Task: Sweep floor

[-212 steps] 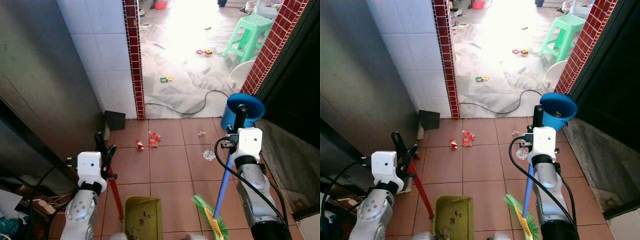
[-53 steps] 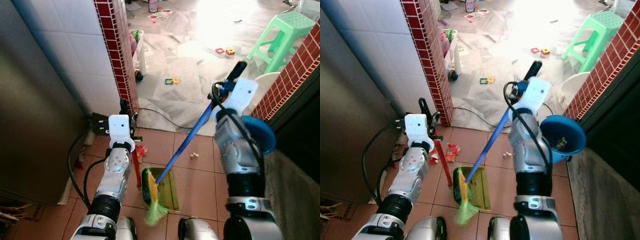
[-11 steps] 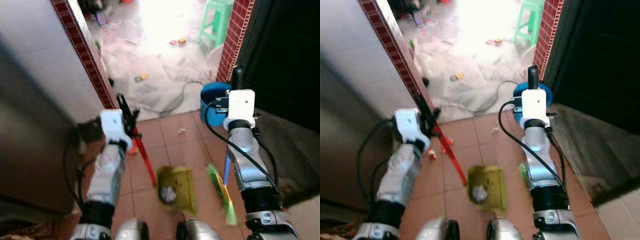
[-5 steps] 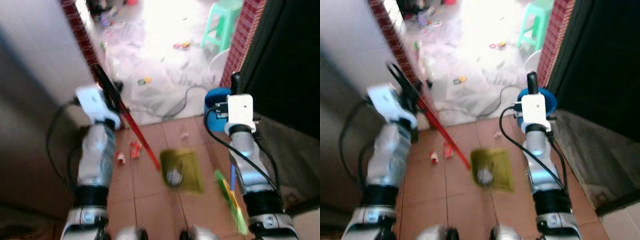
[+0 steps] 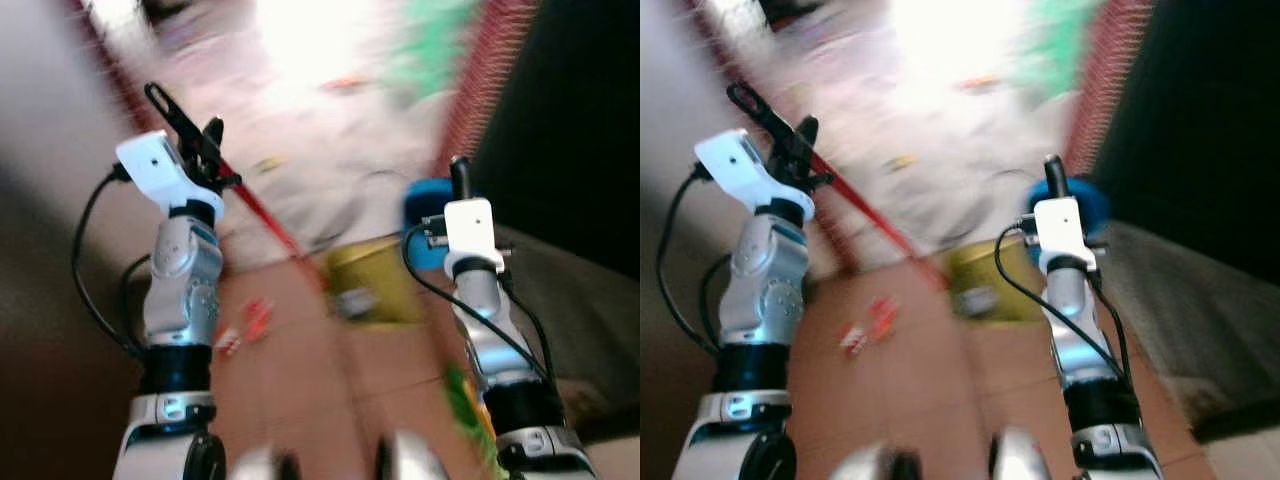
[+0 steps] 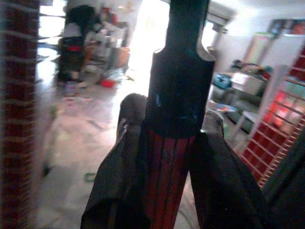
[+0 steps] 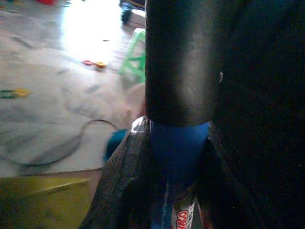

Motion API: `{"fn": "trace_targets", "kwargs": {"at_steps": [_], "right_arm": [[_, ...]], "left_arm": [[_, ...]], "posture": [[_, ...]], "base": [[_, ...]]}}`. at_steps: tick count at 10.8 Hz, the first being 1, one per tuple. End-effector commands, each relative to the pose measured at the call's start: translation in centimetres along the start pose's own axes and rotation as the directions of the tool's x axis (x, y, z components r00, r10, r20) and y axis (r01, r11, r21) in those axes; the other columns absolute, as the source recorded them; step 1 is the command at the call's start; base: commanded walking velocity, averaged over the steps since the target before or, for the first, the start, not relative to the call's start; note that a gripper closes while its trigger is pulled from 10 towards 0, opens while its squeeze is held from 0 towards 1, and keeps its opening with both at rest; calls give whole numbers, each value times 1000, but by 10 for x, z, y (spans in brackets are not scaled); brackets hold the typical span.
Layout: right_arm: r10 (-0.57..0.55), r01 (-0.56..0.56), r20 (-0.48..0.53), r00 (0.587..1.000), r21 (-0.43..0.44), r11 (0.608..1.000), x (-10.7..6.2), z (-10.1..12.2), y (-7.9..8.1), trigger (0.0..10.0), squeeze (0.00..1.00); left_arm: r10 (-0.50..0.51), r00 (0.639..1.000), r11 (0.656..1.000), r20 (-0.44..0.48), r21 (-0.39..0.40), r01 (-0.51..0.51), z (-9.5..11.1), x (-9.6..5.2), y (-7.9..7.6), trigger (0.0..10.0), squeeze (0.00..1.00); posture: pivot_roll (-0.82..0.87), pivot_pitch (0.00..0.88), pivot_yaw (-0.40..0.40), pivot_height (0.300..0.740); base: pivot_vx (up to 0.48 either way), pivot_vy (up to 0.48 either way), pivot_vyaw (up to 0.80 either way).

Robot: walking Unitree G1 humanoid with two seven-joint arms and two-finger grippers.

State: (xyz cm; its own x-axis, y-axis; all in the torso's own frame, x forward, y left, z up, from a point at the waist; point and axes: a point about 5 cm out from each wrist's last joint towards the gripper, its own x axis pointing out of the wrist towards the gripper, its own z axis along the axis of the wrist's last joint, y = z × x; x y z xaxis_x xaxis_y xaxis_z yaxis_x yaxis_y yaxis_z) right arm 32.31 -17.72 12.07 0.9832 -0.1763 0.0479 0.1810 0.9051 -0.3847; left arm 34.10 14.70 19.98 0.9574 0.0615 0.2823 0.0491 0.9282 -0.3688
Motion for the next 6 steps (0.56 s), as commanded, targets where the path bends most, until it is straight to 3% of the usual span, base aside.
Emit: {"fn": "trace_targets", "kwargs": {"at_steps": [1,4,6], "right_arm": [[-11,11,6,1000,-24,1000,1,0,-4,10000,0],[15,-15,14,1000,-19,1000,0,1,0,10000,0],[37,-36,21,999,-11,999,-1,2,5,10000,0]], "left_arm": [[-49,994,996,93,-73,56,22,6,-19,10000,0],[-39,993,991,107,-126,53,28,10,-23,10000,0],[-28,992,991,119,-124,43,31,12,-23,10000,0]], "posture": [[-96,74,69,740],[-98,79,69,740],[-98,79,69,740]], "base": [[480,0,-800],[480,0,-767],[480,0,-259]]}}
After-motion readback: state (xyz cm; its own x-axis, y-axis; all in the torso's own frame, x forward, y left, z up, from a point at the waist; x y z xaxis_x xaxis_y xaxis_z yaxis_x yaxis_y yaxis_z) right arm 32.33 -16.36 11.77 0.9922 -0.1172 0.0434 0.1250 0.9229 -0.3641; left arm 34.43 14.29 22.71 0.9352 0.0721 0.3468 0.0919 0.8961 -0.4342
